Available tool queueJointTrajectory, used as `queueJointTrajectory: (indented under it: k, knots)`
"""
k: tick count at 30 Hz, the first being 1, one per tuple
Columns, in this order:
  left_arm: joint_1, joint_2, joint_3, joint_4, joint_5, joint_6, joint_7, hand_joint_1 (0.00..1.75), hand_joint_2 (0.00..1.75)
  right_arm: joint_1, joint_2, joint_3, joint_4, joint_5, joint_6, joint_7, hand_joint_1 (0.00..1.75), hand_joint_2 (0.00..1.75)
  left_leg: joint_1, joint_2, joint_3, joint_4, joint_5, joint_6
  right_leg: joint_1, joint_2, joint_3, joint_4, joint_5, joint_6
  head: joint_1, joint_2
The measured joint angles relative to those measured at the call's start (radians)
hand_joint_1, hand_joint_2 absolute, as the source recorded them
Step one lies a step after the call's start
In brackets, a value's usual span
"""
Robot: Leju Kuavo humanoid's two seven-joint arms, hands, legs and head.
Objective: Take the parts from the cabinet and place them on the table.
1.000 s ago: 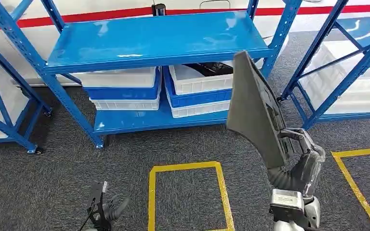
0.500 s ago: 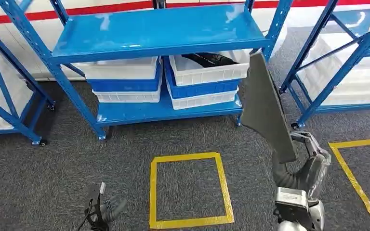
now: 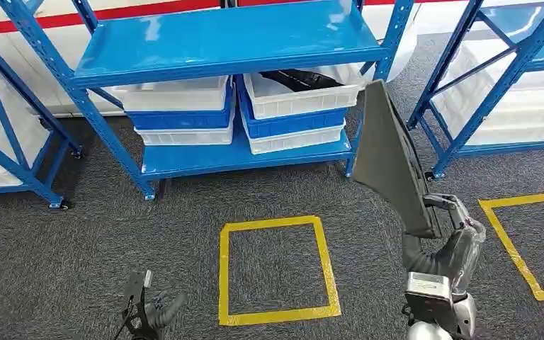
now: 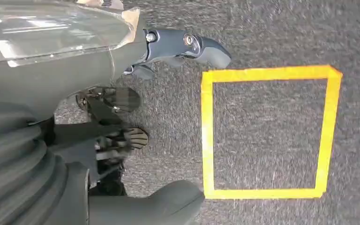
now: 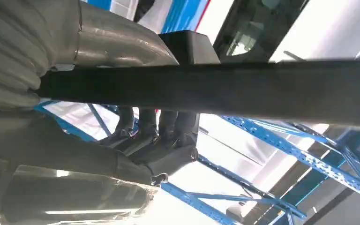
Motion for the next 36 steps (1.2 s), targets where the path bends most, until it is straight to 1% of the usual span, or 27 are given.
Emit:
queueJointTrajectory:
  k: [3,4,5,6,7,8,9,11,12,13,16,17,19,21,22,23,24,26,27,28,29,30,32,33,34,35,36]
  knots:
    - [-0.001,0.0,0.0,0.0,0.004,0.001,-0.001,0.0,1.75,0.0,0.0,0.0,0.002,-0.001,0.0,0.0,1.75,1.75,-0.001,0.0,0.046,-0.066,0.027,0.005,0.002,0.001,-0.006,0.001,0.003,0.002,0.0,0.0]
    - [-0.002,0.002,0.001,0.0,0.007,0.001,-0.005,0.0,1.75,-0.002,0.0,0.0,0.004,-0.003,0.0,0.0,1.75,1.75,-0.003,-0.007,0.137,-0.206,0.054,0.021,0.002,0.001,-0.01,0.003,0.01,0.005,0.0,0.0]
    - [-0.005,0.005,0.002,0.0,0.008,0.001,-0.006,0.0,1.75,-0.004,0.0,0.001,0.005,-0.004,0.0,0.0,1.75,1.75,-0.006,-0.009,0.16,-0.249,0.031,0.027,0.004,0.001,-0.015,0.002,0.014,0.011,0.001,0.0]
    - [-0.004,0.006,0.003,0.0,0.015,0.002,-0.01,0.0,1.75,-0.017,0.0,0.005,0.01,-0.006,0.0,0.0,1.75,1.75,-0.013,-0.009,0.16,-0.261,0.041,0.025,0.002,-0.001,-0.021,0.002,0.026,0.023,0.001,0.0]
    - [-0.002,0.006,0.007,0.0,0.026,0.003,-0.014,0.0,1.75,-0.029,0.0,0.015,0.018,-0.01,0.0,-0.002,1.75,1.75,-0.021,-0.006,0.148,-0.274,0.067,0.046,0.001,0.002,-0.026,-0.006,0.046,0.046,0.0,0.0]
    - [-0.003,0.006,0.011,0.0,0.032,0.003,-0.018,0.0,1.75,-0.046,-0.002,0.02,0.027,-0.019,-0.003,-0.003,1.75,1.75,-0.01,0.002,0.13,-0.291,0.098,0.061,0.006,0.004,-0.079,0.099,-0.051,0.028,0.011,0.0]
    - [0.005,0.005,0.013,0.0,0.035,0.002,-0.018,0.0,1.75,-0.053,-0.006,0.024,0.044,-0.027,-0.005,-0.003,1.75,1.75,-0.013,0.005,0.076,-0.283,0.13,0.055,0.001,0.004,-0.099,0.281,-0.109,0.047,0.011,0.0]
    - [0.005,0.004,0.014,0.0,0.035,0.004,-0.018,0.0,1.75,-0.058,-0.006,0.026,0.05,-0.027,-0.007,-0.003,1.75,1.75,-0.01,0.005,0.052,-0.269,0.137,0.046,-0.004,0.003,0.0,0.137,-0.038,0.071,0.01,0.0]
    - [0.005,0.005,0.015,0.0,0.036,0.007,-0.019,0.0,1.75,-0.058,-0.006,0.026,0.051,-0.031,-0.008,-0.003,1.75,1.75,-0.009,0.005,0.043,-0.258,0.138,0.043,-0.01,0.003,0.049,0.043,-0.043,0.07,0.011,0.0]
    - [0.004,0.005,0.016,0.0,0.037,0.011,-0.021,0.0,1.75,-0.059,-0.006,0.028,0.053,-0.034,-0.008,-0.002,1.75,1.75,-0.015,0.006,0.033,-0.253,0.142,0.036,0.004,0.006,0.089,0.0,-0.069,0.059,0.011,0.0]
    - [0.006,0.006,0.016,0.0,0.037,0.013,-0.023,0.0,1.75,-0.058,-0.006,0.031,0.054,-0.056,-0.009,0.002,1.75,1.75,-0.012,0.013,0.03,-0.25,0.156,0.023,0.008,0.011,0.074,-0.011,-0.068,0.05,0.007,0.0]
    - [0.006,0.006,0.016,0.0,0.037,0.013,-0.023,0.0,1.75,-0.058,-0.007,0.031,0.054,-0.061,-0.009,0.003,1.75,1.75,-0.01,0.014,0.028,-0.248,0.158,0.018,-0.002,0.015,0.069,-0.014,-0.062,0.038,0.007,0.0]
    - [0.006,0.008,0.015,0.0,0.037,0.013,-0.023,0.0,1.75,-0.06,-0.006,0.032,0.054,-0.063,-0.009,0.003,1.75,1.75,-0.007,0.005,0.004,-0.197,0.098,0.007,-0.005,0.019,0.07,-0.015,-0.049,0.013,0.003,0.0]
    - [0.007,0.007,0.015,0.0,0.037,0.013,-0.023,0.0,1.75,-0.059,-0.006,0.034,0.054,-0.063,-0.009,0.003,1.75,1.75,-0.002,0.0,-0.06,-0.026,0.004,-0.004,-0.002,0.025,0.058,-0.014,-0.041,0.0,0.001,0.0]
    - [0.007,0.007,0.015,0.0,0.037,0.013,-0.023,0.0,1.75,-0.058,-0.006,0.034,0.055,-0.063,-0.009,0.003,1.75,1.75,0.0,0.0,-0.085,0.045,-0.022,-0.007,-0.001,0.029,0.053,-0.013,-0.038,-0.003,0.001,0.0]
    - [0.008,0.007,0.015,0.0,0.037,0.013,-0.023,0.0,1.75,-0.057,-0.006,0.034,0.056,-0.066,-0.009,0.003,1.75,1.75,0.0,0.0,-0.093,0.079,-0.024,-0.007,0.0,0.036,0.05,-0.013,-0.036,-0.005,0.002,0.0]
    - [0.008,0.007,0.015,0.0,0.035,0.013,-0.023,0.0,1.75,-0.057,-0.006,0.034,0.057,-0.066,-0.009,0.003,1.75,1.75,0.0,0.0,-0.077,0.063,-0.004,-0.005,0.001,0.042,0.049,-0.012,-0.035,-0.005,0.001,0.0]
    - [0.008,0.008,0.015,0.0,0.028,0.016,-0.023,0.0,1.75,-0.057,-0.006,0.034,0.057,-0.069,-0.009,0.003,1.75,1.75,-0.001,-0.014,0.013,-0.091,0.079,0.008,0.005,0.063,0.051,-0.011,-0.033,-0.003,0.001,0.0]
    - [0.007,0.01,0.015,0.0,0.024,0.016,-0.023,0.0,1.75,-0.057,-0.005,0.034,0.057,-0.068,-0.008,0.005,1.75,1.75,-0.001,-0.049,0.06,-0.179,0.114,0.02,0.005,0.071,0.052,-0.011,-0.033,-0.003,0.001,0.0]
    - [0.006,0.018,0.014,0.0,0.019,0.017,-0.021,0.0,1.75,-0.056,-0.004,0.033,0.057,-0.066,-0.006,0.006,1.75,1.75,0.005,-0.107,0.086,-0.218,0.098,0.038,0.0,0.077,0.042,-0.011,-0.031,0.001,0.007,0.0]
    - [0.01,0.017,0.013,0.0,0.013,0.018,-0.02,0.0,1.75,-0.059,-0.003,0.033,0.054,-0.064,-0.005,0.011,1.75,1.75,0.004,-0.109,0.09,-0.24,0.105,0.031,0.0,0.09,0.039,-0.01,-0.025,0.01,0.011,0.0]
    - [0.009,0.019,0.013,0.0,0.009,0.019,-0.017,0.0,1.75,-0.052,-0.002,0.033,0.053,-0.063,-0.005,0.015,1.75,1.75,-0.004,-0.101,0.091,-0.242,0.104,0.032,-0.013,0.101,0.032,-0.01,-0.019,0.02,0.0,0.0]
    - [0.003,0.02,0.013,0.0,0.004,0.02,-0.017,0.0,1.75,-0.044,0.0,0.032,0.05,-0.062,-0.004,0.018,1.75,1.75,-0.009,-0.076,0.092,-0.251,0.111,0.039,-0.017,0.13,0.023,-0.018,-0.01,0.034,-0.004,0.0]
    - [0.0,0.02,0.013,-0.001,0.003,0.019,-0.016,0.0,1.75,-0.04,0.0,0.03,0.048,-0.061,-0.004,0.018,1.75,1.75,0.004,-0.053,0.111,-0.294,0.113,0.043,-0.008,0.106,0.011,-0.007,-0.022,0.031,-0.003,0.0]
    - [-0.004,0.02,0.013,-0.002,0.003,0.019,-0.016,0.0,1.75,-0.039,0.0,0.027,0.047,-0.061,-0.004,0.018,1.75,1.75,0.002,-0.039,0.114,-0.296,0.114,0.044,-0.004,0.057,-0.009,0.02,-0.037,0.033,-0.002,0.0]
    - [-0.005,0.021,0.013,-0.002,0.002,0.019,-0.017,0.0,1.75,-0.042,0.0,0.027,0.046,-0.06,-0.003,0.019,1.75,1.75,0.002,-0.026,0.112,-0.298,0.115,0.045,-0.003,0.03,-0.041,0.086,-0.068,0.03,0.008,0.0]
    - [-0.002,0.021,0.012,-0.002,-0.002,0.019,-0.015,0.0,1.75,-0.041,0.001,0.027,0.045,-0.06,-0.003,0.019,1.75,1.75,0.002,-0.008,0.111,-0.297,0.114,0.044,-0.005,0.021,-0.081,0.171,-0.098,0.031,0.008,0.0]
